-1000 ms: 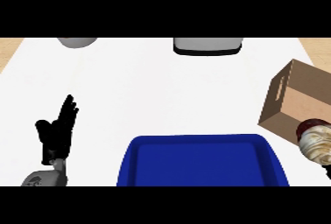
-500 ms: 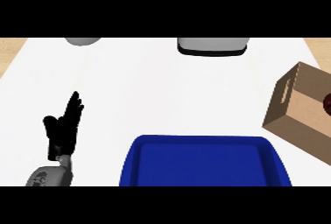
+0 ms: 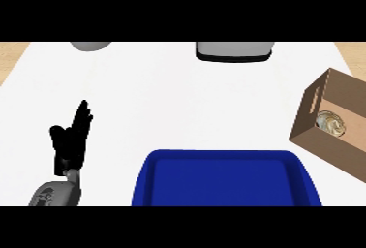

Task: Pick the cupcake from the tray and place it in the cardboard box

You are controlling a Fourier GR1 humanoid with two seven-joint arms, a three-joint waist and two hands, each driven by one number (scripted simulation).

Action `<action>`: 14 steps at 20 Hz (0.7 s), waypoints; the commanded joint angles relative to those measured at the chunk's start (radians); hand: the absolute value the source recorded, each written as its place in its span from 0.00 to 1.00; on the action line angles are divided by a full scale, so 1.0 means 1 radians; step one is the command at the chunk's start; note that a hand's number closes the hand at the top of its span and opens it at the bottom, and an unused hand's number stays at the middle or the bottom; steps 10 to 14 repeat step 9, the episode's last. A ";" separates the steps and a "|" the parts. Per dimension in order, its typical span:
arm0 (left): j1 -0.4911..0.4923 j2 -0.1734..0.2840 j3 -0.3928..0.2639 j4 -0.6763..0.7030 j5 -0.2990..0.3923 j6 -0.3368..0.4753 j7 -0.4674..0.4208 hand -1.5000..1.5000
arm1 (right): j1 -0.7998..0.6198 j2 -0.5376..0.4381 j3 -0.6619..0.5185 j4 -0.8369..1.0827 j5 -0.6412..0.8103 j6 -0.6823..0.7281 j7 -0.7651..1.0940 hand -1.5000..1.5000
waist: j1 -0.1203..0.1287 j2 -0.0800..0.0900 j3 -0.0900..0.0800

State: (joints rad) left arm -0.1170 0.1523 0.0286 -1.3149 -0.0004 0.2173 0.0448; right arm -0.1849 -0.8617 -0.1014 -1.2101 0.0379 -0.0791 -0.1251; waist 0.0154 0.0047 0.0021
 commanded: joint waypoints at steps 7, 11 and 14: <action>0.009 -0.003 0.020 0.027 -0.001 0.006 -0.023 0.50 | -0.076 0.028 -0.250 0.215 -0.346 0.277 -0.177 0.00 | -0.015 -0.003 -0.001; 0.035 0.008 0.026 0.029 0.016 -0.029 -0.043 0.50 | -0.043 0.017 -0.301 0.243 -0.377 0.304 -0.192 0.00 | -0.018 -0.004 -0.002; 0.035 0.008 0.026 0.029 0.016 -0.029 -0.043 0.50 | -0.043 0.017 -0.301 0.243 -0.377 0.304 -0.192 0.00 | -0.018 -0.004 -0.002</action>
